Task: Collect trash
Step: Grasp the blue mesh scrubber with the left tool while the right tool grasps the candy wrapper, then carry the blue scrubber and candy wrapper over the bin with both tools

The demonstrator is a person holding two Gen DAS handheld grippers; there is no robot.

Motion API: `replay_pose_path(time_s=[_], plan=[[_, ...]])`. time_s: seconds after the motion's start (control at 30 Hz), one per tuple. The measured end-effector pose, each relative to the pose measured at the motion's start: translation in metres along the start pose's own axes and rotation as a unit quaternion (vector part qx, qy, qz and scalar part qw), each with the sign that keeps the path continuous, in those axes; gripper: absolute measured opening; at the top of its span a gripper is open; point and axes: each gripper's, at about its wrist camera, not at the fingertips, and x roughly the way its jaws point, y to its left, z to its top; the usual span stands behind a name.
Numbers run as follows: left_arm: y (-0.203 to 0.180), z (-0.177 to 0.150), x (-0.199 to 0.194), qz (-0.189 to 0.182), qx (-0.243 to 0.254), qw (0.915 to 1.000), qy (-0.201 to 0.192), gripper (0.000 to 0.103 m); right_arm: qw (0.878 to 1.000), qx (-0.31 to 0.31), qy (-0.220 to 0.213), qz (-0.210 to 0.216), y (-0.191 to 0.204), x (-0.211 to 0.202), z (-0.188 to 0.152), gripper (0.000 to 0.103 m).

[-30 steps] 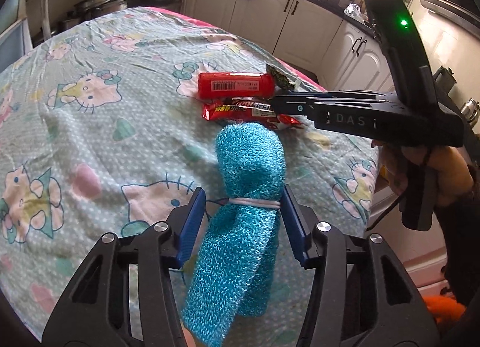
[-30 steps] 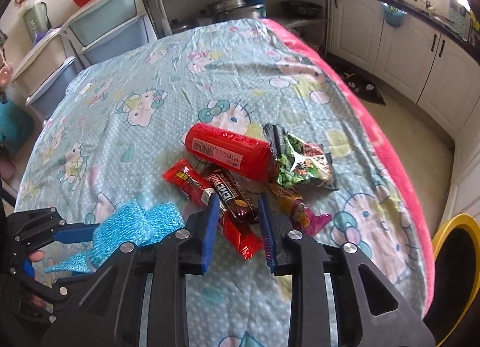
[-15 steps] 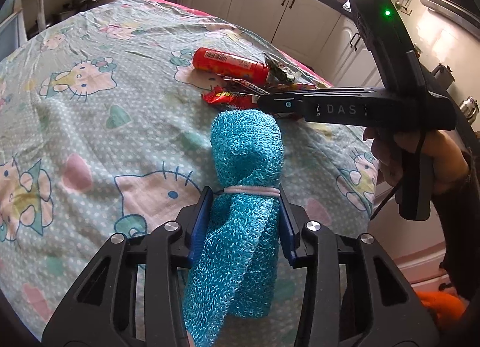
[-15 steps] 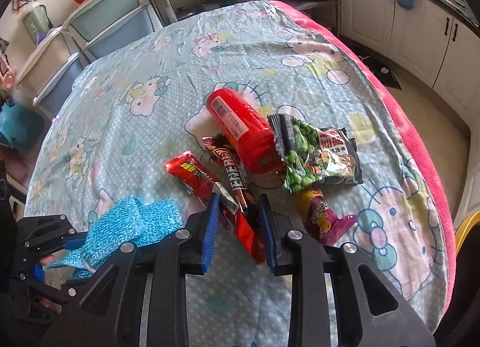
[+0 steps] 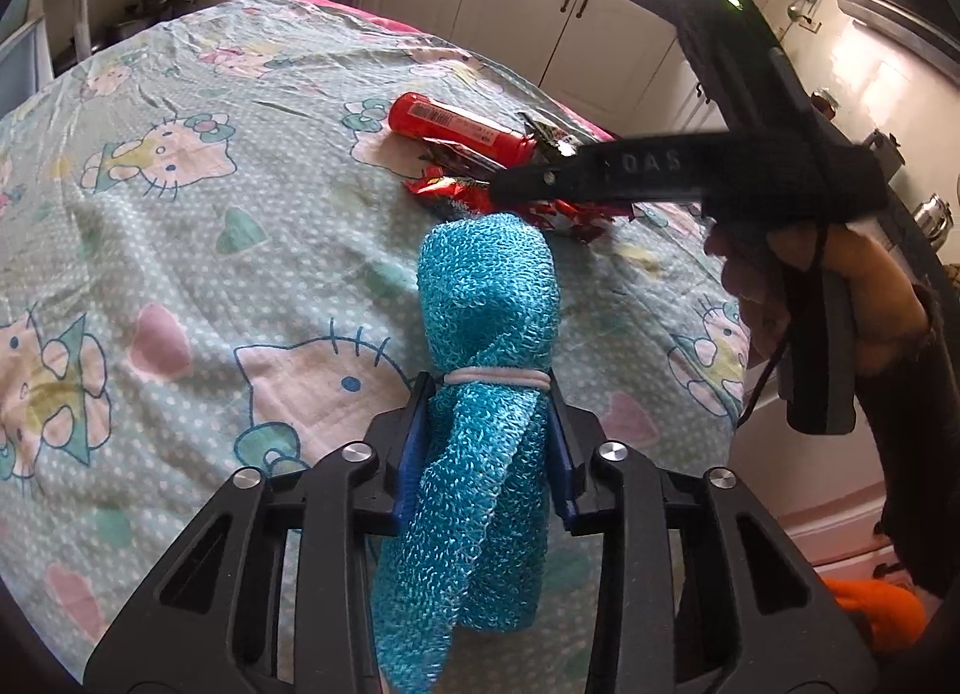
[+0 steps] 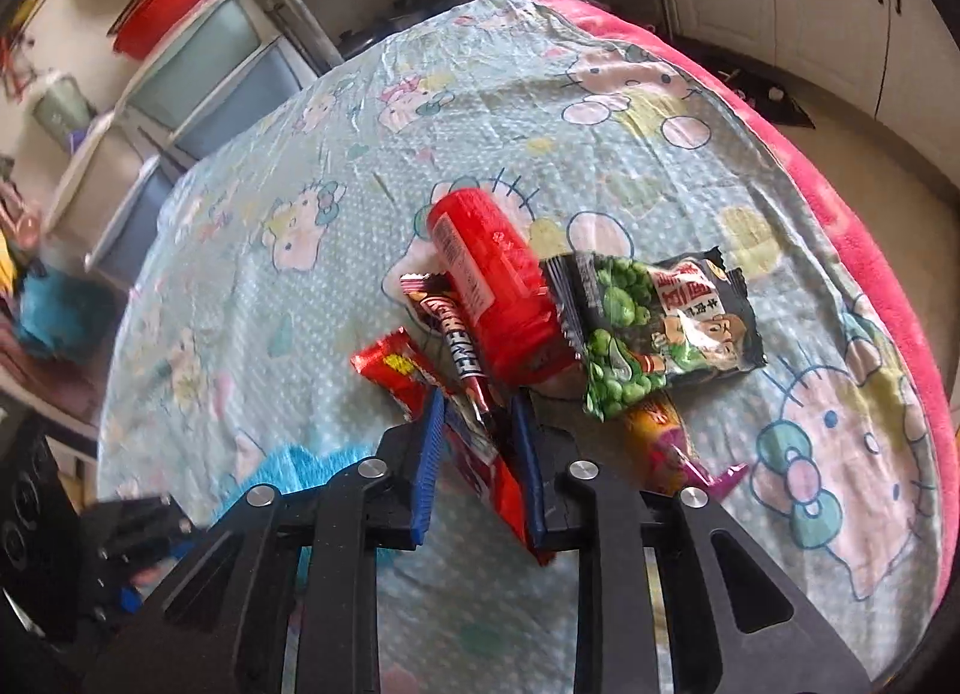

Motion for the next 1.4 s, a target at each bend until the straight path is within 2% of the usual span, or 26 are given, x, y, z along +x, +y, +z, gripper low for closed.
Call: replay_pose_path(time_s=[0.17, 0.43, 0.77, 1.13, 1.4], plan=[[-0.002, -0.002, -0.004, 0.005, 0.003, 1.0000, -0.003, 0.022, 1.000, -0.011, -0.010, -0.008, 0.008, -0.002, 0.005, 0.005], [-0.002, -0.003, -0.022, 0.014, 0.006, 0.9997, -0.018, 0.021, 0.997, -0.059, -0.035, -0.018, 0.028, -0.024, -0.004, 0.005], [0.000, 0.005, -0.046, 0.025, -0.001, 0.9984, -0.051, 0.021, 0.996, -0.057, -0.075, -0.012, 0.034, -0.068, -0.029, 0.005], [-0.030, 0.027, -0.052, 0.016, 0.020, 0.9969, -0.074, 0.021, 0.990, -0.049, -0.125, -0.034, 0.024, -0.127, -0.057, 0.005], [-0.070, 0.060, -0.052, -0.016, 0.044, 0.9937, -0.102, 0.021, 0.982, -0.022, -0.175, -0.068, -0.001, -0.180, -0.070, 0.005]])
